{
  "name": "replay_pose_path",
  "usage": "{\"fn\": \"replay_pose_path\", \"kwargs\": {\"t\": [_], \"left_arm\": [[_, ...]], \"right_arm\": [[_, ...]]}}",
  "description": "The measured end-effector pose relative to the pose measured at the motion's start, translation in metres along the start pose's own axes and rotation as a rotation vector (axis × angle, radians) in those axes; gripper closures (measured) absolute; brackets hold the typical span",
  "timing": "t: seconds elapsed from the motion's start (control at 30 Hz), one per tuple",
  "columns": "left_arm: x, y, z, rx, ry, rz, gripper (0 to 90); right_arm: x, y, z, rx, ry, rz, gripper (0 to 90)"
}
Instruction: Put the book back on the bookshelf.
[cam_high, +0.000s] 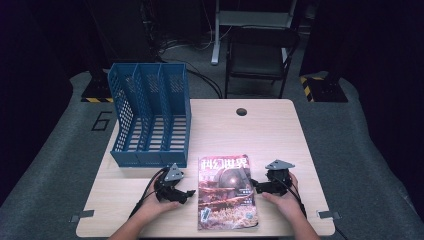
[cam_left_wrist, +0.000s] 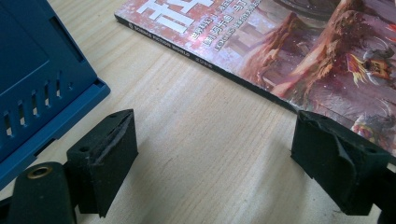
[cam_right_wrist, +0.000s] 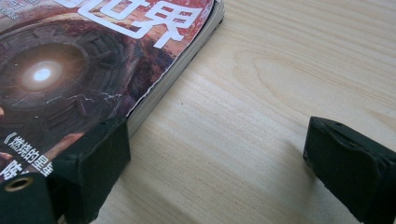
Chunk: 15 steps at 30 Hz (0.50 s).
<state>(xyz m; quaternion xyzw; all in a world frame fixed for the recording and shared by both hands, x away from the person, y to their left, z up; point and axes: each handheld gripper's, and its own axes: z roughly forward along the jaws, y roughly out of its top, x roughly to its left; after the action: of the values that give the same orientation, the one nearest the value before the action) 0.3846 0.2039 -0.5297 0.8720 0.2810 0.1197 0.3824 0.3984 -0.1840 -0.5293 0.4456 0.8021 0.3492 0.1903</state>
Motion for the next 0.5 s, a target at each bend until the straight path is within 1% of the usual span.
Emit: {"fn": "replay_pose_path", "kwargs": {"t": [0.03, 0.13, 0.17, 0.23, 0.27, 0.3, 0.33, 0.37, 0.4, 0.43, 0.5], "left_arm": [[0.0003, 0.0001, 0.0003, 0.001, -0.002, -0.001, 14.4], [0.0008, 0.0015, 0.0014, 0.0, -0.003, -0.003, 14.5], [0.001, 0.0017, 0.0013, 0.004, 0.0, -0.001, 14.5], [0.0014, 0.002, 0.0017, 0.001, 0.01, 0.007, 14.5], [0.0019, 0.0019, 0.0016, 0.0, 0.003, 0.004, 14.4], [0.0019, 0.0019, 0.0016, 0.0, 0.003, 0.004, 14.5], [0.001, 0.0019, 0.0021, -0.001, 0.008, 0.0, 14.5], [0.001, 0.0019, 0.0021, -0.001, 0.008, 0.0, 14.3], [-0.0002, 0.0018, 0.0027, -0.002, 0.009, -0.004, 13.8], [-0.0002, 0.002, 0.0025, 0.002, 0.007, -0.004, 13.5], [-0.0001, 0.002, 0.0029, -0.001, 0.007, 0.0, 13.0]], "right_arm": [[0.0005, 0.0, 0.0003, -0.003, -0.006, 0.006, 7.1], [0.0011, -0.0016, -0.0016, -0.013, -0.008, 0.003, 9.7], [0.0027, -0.0015, -0.0027, -0.008, -0.012, 0.017, 10.6], [0.0022, -0.0006, -0.0031, 0.0, -0.01, 0.0, 11.8], [0.0036, -0.0001, -0.0024, -0.005, -0.018, 0.018, 12.3], [0.0036, -0.0001, -0.0024, -0.005, -0.018, 0.018, 12.3], [0.0015, 0.0012, -0.0044, 0.02, -0.004, 0.002, 15.3], [0.0017, 0.0013, -0.0046, 0.015, -0.009, 0.014, 16.7], [0.0015, 0.0014, -0.005, 0.013, -0.014, 0.016, 17.9], [0.0008, 0.0021, -0.0064, 0.031, -0.007, 0.008, 19.1], [0.0002, 0.0036, -0.0066, 0.03, -0.012, 0.004, 21.6]]}}
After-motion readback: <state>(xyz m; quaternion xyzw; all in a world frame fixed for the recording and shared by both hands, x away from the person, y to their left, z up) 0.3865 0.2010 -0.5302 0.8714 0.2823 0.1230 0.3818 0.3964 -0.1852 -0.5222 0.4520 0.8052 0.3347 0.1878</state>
